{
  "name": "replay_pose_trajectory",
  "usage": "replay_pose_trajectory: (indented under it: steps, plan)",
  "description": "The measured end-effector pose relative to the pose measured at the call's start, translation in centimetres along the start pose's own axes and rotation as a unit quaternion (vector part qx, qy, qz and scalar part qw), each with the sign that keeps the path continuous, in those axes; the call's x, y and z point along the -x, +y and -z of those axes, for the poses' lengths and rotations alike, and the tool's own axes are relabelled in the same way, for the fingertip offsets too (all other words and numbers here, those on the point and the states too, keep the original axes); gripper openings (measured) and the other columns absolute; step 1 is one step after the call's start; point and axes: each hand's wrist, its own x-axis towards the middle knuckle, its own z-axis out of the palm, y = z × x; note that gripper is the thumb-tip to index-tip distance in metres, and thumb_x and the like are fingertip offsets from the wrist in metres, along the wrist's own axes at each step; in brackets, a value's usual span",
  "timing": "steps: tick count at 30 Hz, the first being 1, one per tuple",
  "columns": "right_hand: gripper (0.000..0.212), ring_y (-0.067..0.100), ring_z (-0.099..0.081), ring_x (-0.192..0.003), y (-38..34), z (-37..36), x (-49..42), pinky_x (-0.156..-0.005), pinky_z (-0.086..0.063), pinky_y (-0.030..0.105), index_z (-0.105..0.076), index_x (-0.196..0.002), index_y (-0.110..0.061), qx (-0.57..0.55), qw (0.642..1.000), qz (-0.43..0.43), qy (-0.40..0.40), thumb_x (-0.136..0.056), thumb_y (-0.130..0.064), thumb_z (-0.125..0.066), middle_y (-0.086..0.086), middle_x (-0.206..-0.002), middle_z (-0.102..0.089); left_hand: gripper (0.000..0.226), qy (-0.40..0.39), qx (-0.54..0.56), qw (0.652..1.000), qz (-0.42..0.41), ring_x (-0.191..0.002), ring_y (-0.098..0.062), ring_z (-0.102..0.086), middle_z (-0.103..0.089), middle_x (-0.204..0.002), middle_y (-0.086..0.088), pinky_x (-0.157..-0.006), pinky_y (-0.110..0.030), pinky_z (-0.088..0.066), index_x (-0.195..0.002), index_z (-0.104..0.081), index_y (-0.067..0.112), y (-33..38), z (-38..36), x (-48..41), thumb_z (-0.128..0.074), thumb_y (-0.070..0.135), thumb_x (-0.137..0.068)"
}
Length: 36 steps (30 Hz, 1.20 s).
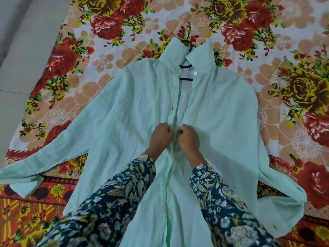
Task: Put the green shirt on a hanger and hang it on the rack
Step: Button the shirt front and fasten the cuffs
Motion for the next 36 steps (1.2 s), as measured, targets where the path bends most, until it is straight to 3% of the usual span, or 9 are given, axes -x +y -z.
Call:
replay_pose_trajectory:
  steps: [4,6,9,12,17,22,26,31,36]
  plan:
    - [0.016,0.027,-0.06,-0.088,-0.1,0.2,0.0,-0.07,-0.042,0.027,-0.065,-0.09,-0.002,-0.161,0.986,-0.04,0.03,-0.084,-0.002,-0.05,0.013,-0.097,-0.066,0.012,-0.024,0.253,0.965,0.066,-0.073,-0.023,-0.053,-0.054,-0.075,-0.008,-0.065,-0.031,-0.047,-0.075,-0.052,0.007,-1.2,1.0,-0.3,-0.052,0.0,-0.085]
    - [0.01,0.025,-0.06,-0.082,-0.5,0.3,0.0,-0.071,-0.048,0.032,-0.065,-0.079,-0.007,-0.255,0.965,-0.062,0.023,-0.082,-0.003,-0.057,0.011,-0.086,-0.065,0.02,-0.041,0.31,0.947,0.071,-0.066,-0.019,-0.055,-0.057,-0.071,-0.007,-0.064,-0.026,-0.05,-0.071,-0.056,0.01,-1.1,1.3,0.0,-0.053,-0.004,-0.085]
    - [0.025,0.028,-0.062,-0.078,-1.1,0.5,0.0,-0.077,-0.054,0.04,-0.057,-0.061,-0.02,-0.302,0.951,-0.07,0.014,-0.079,-0.003,-0.061,0.011,-0.079,-0.065,0.025,-0.062,0.359,0.929,0.062,-0.06,-0.013,-0.059,-0.062,-0.07,-0.007,-0.059,-0.018,-0.052,-0.072,-0.062,0.01,-0.7,1.4,0.5,-0.051,-0.008,-0.086]
    - [0.022,0.024,-0.061,-0.075,-1.2,0.6,0.1,-0.077,-0.054,0.038,-0.057,-0.063,-0.018,-0.288,0.956,-0.061,0.013,-0.079,-0.002,-0.062,0.009,-0.077,-0.065,0.026,-0.068,0.368,0.926,0.059,-0.062,-0.014,-0.06,-0.064,-0.071,-0.008,-0.063,-0.019,-0.053,-0.073,-0.065,0.009,-0.8,1.5,0.8,-0.05,-0.008,-0.086]
    - [0.016,0.022,-0.059,-0.077,-1.4,0.9,0.3,-0.073,-0.05,0.034,-0.055,-0.074,-0.015,-0.261,0.964,-0.044,0.029,-0.079,-0.001,-0.061,-0.003,-0.069,-0.056,0.022,-0.059,0.328,0.942,0.03,-0.048,0.004,-0.059,-0.064,-0.068,0.0,-0.057,-0.009,-0.051,-0.089,-0.067,0.005,-0.8,1.9,1.3,-0.049,-0.008,-0.087]
    - [0.014,0.019,-0.055,-0.076,-1.5,1.2,0.4,-0.071,-0.047,0.03,-0.055,-0.078,-0.013,-0.26,0.965,-0.033,0.027,-0.079,-0.002,-0.063,-0.009,-0.066,-0.051,0.023,-0.033,0.339,0.939,0.043,-0.059,-0.005,-0.06,-0.062,-0.071,-0.001,-0.056,-0.006,-0.049,-0.103,-0.065,-0.001,-0.5,2.1,1.4,-0.048,-0.008,-0.088]
    - [0.029,0.021,-0.058,-0.077,-1.2,1.2,0.3,-0.071,-0.048,0.031,-0.049,-0.065,-0.022,-0.276,0.96,-0.044,0.032,-0.078,-0.001,-0.064,-0.006,-0.067,-0.053,0.023,-0.045,0.388,0.919,0.06,-0.053,0.001,-0.064,-0.065,-0.073,-0.003,-0.058,-0.009,-0.052,-0.102,-0.066,-0.005,-0.5,2.2,1.6,-0.048,-0.009,-0.088]
    - [0.031,0.027,-0.062,-0.081,-1.4,1.2,0.3,-0.073,-0.052,0.036,-0.047,-0.064,-0.024,-0.28,0.959,-0.043,0.029,-0.077,0.0,-0.062,0.003,-0.076,-0.059,0.022,-0.064,0.392,0.916,0.052,-0.071,-0.01,-0.062,-0.067,-0.077,-0.002,-0.068,-0.017,-0.051,-0.097,-0.069,0.006,-1.0,2.0,1.9,-0.05,-0.002,-0.089]
    - [0.03,0.02,-0.057,-0.069,-1.5,1.7,0.4,-0.057,-0.043,0.023,-0.048,-0.065,-0.024,-0.279,0.96,-0.022,0.026,-0.075,0.002,-0.059,0.006,-0.072,-0.059,0.019,-0.062,0.413,0.908,0.049,-0.061,-0.009,-0.058,-0.061,-0.072,-0.006,-0.061,-0.016,-0.047,-0.085,-0.065,0.011,-0.9,2.0,1.4,-0.05,0.002,-0.093]
